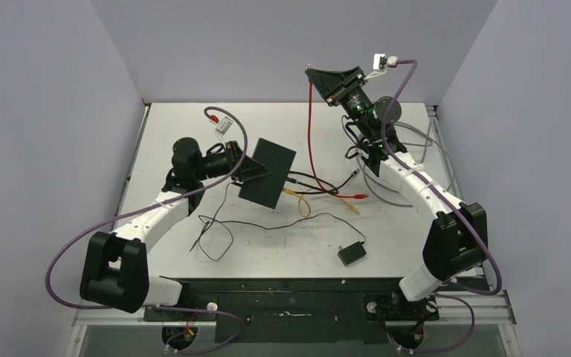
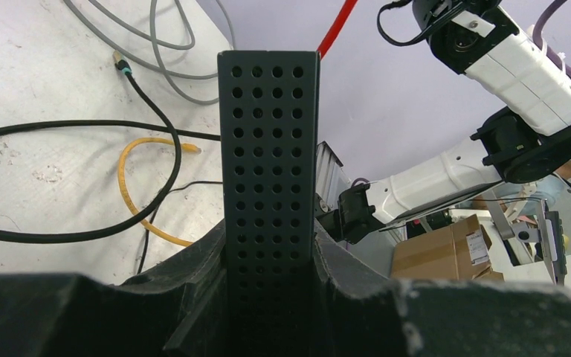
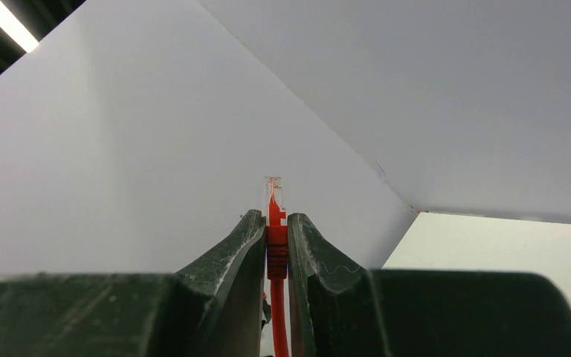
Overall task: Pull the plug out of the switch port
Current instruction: Place the connector at the center of the board.
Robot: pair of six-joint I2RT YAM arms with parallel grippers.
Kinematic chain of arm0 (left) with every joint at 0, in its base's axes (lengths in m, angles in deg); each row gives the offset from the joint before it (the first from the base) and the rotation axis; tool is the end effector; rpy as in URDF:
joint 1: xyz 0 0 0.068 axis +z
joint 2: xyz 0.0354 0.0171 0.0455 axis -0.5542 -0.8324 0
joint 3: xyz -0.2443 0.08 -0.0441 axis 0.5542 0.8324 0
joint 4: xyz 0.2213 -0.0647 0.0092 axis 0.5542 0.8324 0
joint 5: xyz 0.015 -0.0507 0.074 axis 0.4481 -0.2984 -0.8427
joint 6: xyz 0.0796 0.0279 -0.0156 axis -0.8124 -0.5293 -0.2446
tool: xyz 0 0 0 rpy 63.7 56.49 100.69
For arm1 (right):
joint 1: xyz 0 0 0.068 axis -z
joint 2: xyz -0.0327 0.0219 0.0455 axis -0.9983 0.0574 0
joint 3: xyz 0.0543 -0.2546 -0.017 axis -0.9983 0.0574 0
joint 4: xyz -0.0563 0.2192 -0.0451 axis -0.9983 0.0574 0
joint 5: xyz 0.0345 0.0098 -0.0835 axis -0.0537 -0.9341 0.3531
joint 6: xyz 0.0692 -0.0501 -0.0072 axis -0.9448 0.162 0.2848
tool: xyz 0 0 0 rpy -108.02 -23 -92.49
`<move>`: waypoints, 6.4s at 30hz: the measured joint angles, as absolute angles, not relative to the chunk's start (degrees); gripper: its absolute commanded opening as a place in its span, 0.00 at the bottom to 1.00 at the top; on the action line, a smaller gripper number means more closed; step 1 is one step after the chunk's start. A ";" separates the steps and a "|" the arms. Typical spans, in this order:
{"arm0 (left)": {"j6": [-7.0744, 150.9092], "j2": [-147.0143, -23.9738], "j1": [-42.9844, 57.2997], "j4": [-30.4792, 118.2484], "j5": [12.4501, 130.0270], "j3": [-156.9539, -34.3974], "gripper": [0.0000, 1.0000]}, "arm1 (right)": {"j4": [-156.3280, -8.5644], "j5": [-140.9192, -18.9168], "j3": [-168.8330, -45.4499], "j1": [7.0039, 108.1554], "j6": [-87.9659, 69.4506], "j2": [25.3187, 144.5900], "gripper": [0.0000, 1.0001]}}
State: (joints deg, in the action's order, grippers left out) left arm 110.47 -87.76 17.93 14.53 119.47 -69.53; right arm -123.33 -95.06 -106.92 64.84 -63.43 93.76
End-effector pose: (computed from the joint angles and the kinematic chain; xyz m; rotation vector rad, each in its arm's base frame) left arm 0.2658 -0.1404 0.2988 0.3504 1.8086 -1.6124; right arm 0.3316 0.1646 0.4328 0.0394 1.2926 1.4850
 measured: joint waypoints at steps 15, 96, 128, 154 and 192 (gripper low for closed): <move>109.05 -87.76 15.26 14.57 119.27 -69.53 0.00 | -123.16 -87.30 -106.62 61.01 -69.21 97.54 0.05; 97.94 -85.40 4.86 27.27 108.65 -67.58 0.00 | -138.74 -84.51 -120.15 79.29 -91.94 103.16 0.05; 96.94 -84.33 -0.98 25.63 116.73 -73.31 0.00 | -140.19 -86.10 -121.22 72.27 -84.09 108.12 0.05; 87.54 -81.99 5.19 44.19 102.02 -70.49 0.00 | -108.10 -99.50 -129.44 86.67 -58.71 105.04 0.05; 104.67 -74.03 22.54 55.31 84.43 -69.72 0.00 | -69.02 -109.88 -139.43 82.17 -30.08 127.44 0.05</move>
State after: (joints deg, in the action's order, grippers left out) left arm 104.67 -74.03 22.54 55.31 84.43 -69.72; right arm -69.02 -109.88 -139.43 82.17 -30.08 127.44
